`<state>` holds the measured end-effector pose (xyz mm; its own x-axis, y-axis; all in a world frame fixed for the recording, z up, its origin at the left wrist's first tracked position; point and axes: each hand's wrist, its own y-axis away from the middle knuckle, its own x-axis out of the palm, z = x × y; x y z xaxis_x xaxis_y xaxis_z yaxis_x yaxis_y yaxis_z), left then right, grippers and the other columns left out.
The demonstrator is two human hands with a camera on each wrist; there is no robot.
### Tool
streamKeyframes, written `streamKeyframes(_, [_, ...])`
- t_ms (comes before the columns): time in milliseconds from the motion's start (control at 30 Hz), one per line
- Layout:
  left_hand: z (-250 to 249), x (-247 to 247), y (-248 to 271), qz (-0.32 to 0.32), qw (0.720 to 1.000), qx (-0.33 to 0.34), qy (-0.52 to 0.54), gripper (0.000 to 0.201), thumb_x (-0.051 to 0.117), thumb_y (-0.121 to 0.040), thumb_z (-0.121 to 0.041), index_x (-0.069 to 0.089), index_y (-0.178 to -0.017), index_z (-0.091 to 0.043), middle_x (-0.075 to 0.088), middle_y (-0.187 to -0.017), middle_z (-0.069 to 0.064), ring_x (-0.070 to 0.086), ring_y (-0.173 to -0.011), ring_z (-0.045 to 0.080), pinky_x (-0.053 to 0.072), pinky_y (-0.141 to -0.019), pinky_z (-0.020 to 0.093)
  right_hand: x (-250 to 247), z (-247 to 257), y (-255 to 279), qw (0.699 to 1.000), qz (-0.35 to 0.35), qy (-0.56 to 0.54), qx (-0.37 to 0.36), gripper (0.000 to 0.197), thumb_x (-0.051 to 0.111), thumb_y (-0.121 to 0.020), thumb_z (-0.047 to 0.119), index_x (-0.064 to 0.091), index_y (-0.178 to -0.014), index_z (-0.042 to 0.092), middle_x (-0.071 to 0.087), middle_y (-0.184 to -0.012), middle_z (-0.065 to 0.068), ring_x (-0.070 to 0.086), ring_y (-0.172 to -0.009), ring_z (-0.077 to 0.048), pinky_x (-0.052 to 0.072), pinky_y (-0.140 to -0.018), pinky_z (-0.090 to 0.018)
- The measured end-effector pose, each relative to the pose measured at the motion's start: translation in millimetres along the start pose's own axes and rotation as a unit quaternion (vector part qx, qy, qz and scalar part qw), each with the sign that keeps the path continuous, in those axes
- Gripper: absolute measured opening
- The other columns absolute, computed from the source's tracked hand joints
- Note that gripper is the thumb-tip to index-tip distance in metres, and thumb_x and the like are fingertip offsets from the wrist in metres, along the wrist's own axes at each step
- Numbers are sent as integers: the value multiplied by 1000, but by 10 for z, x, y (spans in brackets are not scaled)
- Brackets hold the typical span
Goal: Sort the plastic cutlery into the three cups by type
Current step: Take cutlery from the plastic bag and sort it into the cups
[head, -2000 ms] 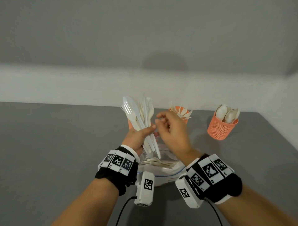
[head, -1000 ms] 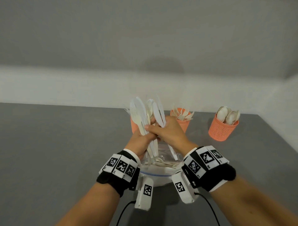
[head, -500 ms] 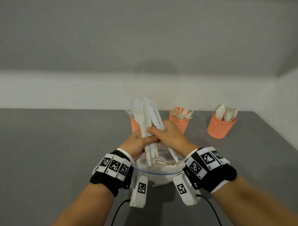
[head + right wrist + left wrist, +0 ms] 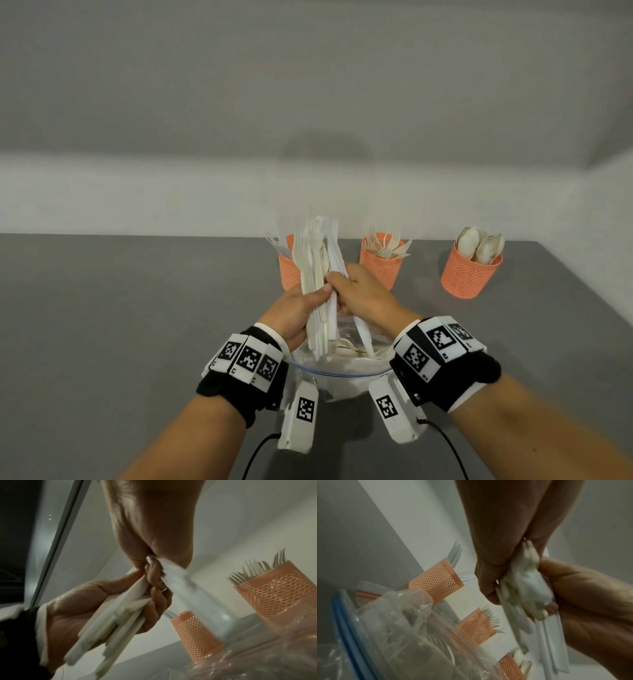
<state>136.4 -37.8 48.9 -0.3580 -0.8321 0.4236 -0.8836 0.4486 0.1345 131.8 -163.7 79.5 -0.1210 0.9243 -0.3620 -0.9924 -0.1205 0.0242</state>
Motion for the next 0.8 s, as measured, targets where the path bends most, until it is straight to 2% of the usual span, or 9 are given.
streamKeyframes(133, [-41, -30, -17, -8, 1000, 4, 2, 17, 46, -93, -5, 60, -103, -7, 65, -70, 4, 62, -59, 12, 57, -59, 28, -34, -33, -35, 999, 4, -37, 6, 25, 46, -94, 21, 65, -81, 11, 63, -68, -8, 61, -59, -17, 54, -65, -36])
streamKeyframes(200, [-43, -45, -48, -29, 999, 13, -17, 16, 48, -92, -3, 59, -104, -5, 59, -73, 5, 56, -55, 10, 53, -54, 26, -69, -37, -41, 999, 0, -33, -10, 28, 44, -97, 24, 63, -83, 8, 60, -58, 2, 58, -53, -8, 50, -61, -25])
streamKeyframes(267, [-44, -81, -76, -50, 998, 16, -28, 23, 51, -90, -3, 56, -112, -4, 55, -71, 5, 53, -50, 10, 50, -49, 24, -103, -39, -50, 999, -3, -50, -2, 30, 42, -99, 24, 58, -76, 13, 52, -49, 9, 50, -45, -4, 41, -52, -17])
streamKeyframes(400, [-105, -209, -117, -83, 994, 39, -62, 21, 55, -89, -6, 53, -110, -8, 54, -58, 1, 50, -42, 11, 46, -42, 24, -251, -113, -165, 990, -6, -132, 49, 22, 40, -100, 22, 49, -83, 12, 51, -61, -3, 52, -51, -14, 50, -56, -25])
streamKeyframes(500, [-184, -350, -142, -115, 989, 72, -65, 32, 57, -87, -5, 44, -115, -14, 58, -62, 3, 50, -44, 12, 45, -44, 24, -405, -99, -343, 981, -35, -175, 71, 10, 40, -100, 20, 46, -97, 12, 54, -64, -5, 56, -54, -16, 51, -57, -27])
streamKeyframes(600, [-260, -451, -156, -128, 986, 85, -66, 33, 57, -87, -1, 43, -114, -14, 61, -67, 6, 51, -43, 13, 46, -43, 25, -499, 21, -604, 978, -90, -191, 10, 10, 38, -101, 21, 46, -99, 18, 52, -69, -4, 54, -65, -18, 50, -69, -28])
streamKeyframes(667, [-301, -472, -171, -125, 985, 91, -71, 18, 55, -88, -1, 51, -103, -9, 64, -63, 2, 52, -43, 12, 47, -44, 23, -467, 102, -812, 973, -136, -182, -52, 12, 34, -102, 22, 45, -100, 18, 53, -72, -2, 55, -69, -16, 47, -76, -26])
streamKeyframes(733, [-329, -492, -199, -127, 985, 91, -66, 6, 54, -88, -2, 58, -91, -7, 65, -60, -1, 54, -43, 10, 48, -45, 21, -362, 151, -1017, 962, -180, -184, -90, 12, 34, -102, 22, 44, -100, 17, 53, -72, -2, 56, -69, -14, 46, -76, -24])
streamKeyframes(800, [-346, -533, -230, -134, 986, 94, -42, 9, 54, -88, -2, 61, -89, -8, 66, -61, -1, 56, -45, 10, 49, -47, 21, -212, 182, -1186, 950, -209, -201, -113, 13, 35, -101, 21, 44, -93, 21, 53, -69, -1, 54, -66, -13, 47, -74, -23])
